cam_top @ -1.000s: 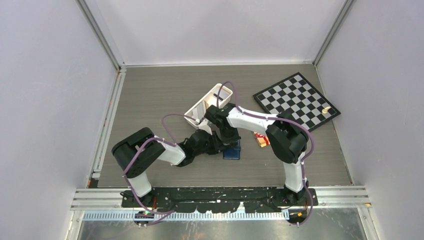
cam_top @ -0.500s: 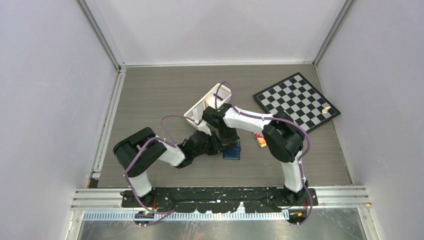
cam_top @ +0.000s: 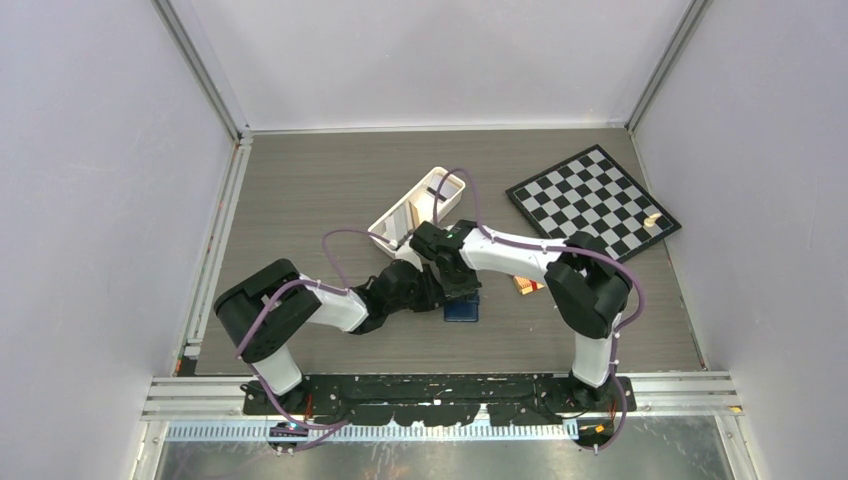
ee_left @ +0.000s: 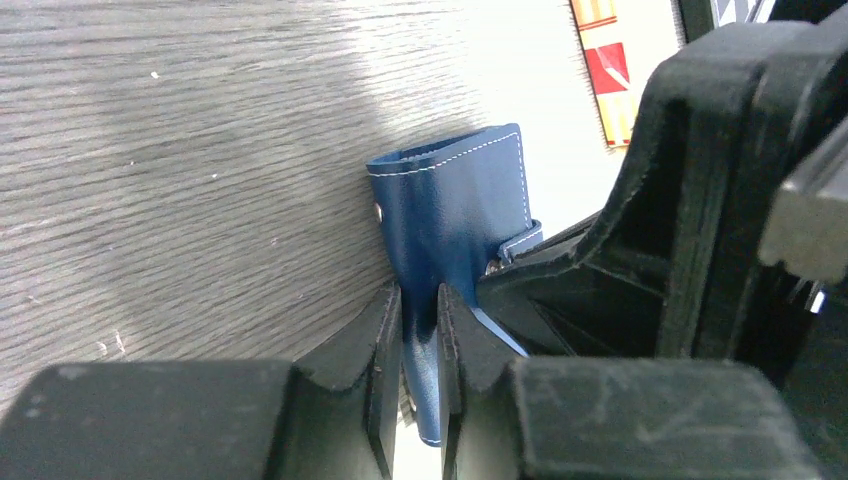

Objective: Put the credit cards into the card holder
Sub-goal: Close the card holder at the center of the board.

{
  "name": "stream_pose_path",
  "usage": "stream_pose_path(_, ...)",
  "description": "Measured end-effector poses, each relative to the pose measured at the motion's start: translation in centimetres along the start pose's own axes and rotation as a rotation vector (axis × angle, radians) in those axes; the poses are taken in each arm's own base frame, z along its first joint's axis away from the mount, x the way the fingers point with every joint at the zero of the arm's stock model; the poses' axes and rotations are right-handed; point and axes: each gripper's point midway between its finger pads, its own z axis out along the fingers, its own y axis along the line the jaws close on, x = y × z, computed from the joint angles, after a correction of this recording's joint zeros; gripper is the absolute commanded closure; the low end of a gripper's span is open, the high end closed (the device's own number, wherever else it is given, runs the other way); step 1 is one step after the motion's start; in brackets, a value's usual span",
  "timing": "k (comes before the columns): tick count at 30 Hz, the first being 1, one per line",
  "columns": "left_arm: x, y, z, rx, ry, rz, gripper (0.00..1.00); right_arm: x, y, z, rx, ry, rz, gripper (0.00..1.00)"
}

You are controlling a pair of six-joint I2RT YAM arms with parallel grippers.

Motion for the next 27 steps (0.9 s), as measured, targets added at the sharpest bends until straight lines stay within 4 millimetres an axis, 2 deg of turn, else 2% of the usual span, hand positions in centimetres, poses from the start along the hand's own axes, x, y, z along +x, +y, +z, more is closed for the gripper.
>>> stream_pose_path(4, 0.0, 0.0, -0.1, -0.015, 0.009, 0.003, 1.00, 0.0, 0.1, -0.2, -0.012, -0.007, 0.010, 0.65)
stream_pose_path(10, 0.2, 0.1, -0.3, -0.029, 0.021, 0.006, 1.00, 0.3, 0.5, -0.5, -0.036, -0.012, 0.013, 0.65)
stream_pose_path(24, 0.2, 0.1, -0.3, -0.037, 0.028, 0.008, 1.00, 0.7, 1.2, -0.7, -0.055, -0.020, 0.024, 0.86)
stream_pose_path(25, 0.2, 0.1, -0.3, -0.038, 0.029, 0.008, 1.00, 0.7, 1.2, -0.7, -0.056, -0.021, 0.024, 0.86)
stream_pose_path(27, 0.2, 0.1, -0.3, -0.038, 0.029, 0.008, 1.00, 0.7, 1.3, -0.7, -0.057, -0.023, 0.023, 0.78)
